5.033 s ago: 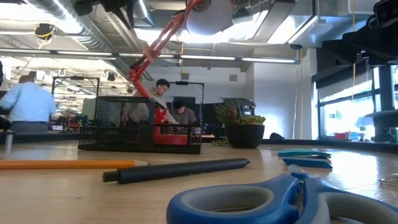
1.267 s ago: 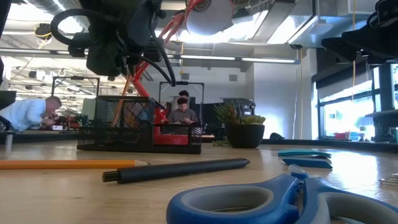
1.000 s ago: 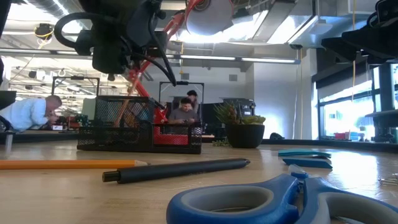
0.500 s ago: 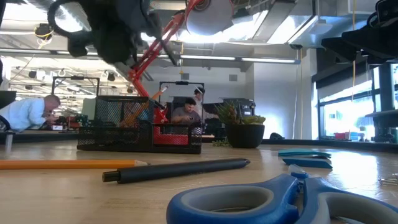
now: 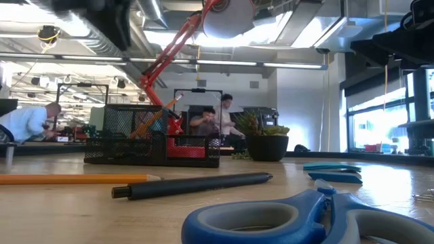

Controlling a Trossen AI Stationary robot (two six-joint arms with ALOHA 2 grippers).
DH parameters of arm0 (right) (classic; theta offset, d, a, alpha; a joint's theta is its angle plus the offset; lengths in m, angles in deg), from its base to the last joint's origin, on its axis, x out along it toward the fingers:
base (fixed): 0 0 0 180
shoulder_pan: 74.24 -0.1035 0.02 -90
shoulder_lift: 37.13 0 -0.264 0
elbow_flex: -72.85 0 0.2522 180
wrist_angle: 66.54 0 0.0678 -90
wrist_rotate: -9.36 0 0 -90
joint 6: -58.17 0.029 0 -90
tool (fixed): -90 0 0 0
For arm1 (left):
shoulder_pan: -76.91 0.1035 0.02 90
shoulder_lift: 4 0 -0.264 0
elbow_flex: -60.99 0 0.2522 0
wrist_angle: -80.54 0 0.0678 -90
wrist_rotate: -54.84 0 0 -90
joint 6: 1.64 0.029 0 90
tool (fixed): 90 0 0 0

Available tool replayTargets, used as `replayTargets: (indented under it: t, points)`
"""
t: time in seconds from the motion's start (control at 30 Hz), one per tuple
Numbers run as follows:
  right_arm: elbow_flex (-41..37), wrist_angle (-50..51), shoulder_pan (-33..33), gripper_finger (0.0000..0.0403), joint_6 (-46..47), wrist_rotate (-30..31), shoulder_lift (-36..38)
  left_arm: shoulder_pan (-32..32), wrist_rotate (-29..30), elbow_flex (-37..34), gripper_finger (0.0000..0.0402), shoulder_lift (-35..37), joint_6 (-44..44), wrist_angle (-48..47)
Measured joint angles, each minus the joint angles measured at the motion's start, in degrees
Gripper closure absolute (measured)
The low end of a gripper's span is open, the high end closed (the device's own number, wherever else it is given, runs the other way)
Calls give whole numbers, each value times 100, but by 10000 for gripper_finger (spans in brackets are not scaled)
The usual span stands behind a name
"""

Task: Pick and place office supplies into organizer
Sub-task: Put the orange pencil into the black desk organizer

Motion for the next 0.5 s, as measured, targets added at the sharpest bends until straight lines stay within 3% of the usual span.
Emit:
replayTargets:
  t: [0.1, 0.23, 0.37, 0.5]
  points:
    - [0, -6, 2, 161, 0, 0, 0, -26, -1076, 302, 320, 0, -602, 381]
    - [0, -9, 0, 161, 23, 0, 0, -137, -1997, 347, 323, -62, -532, 1303]
    - [0, -8, 0, 161, 112, -2, -2, -371, -2325, 347, 330, -366, -320, 1684]
    - [0, -6, 0, 161, 157, -4, 0, -613, -2407, 345, 329, -718, -785, 1561]
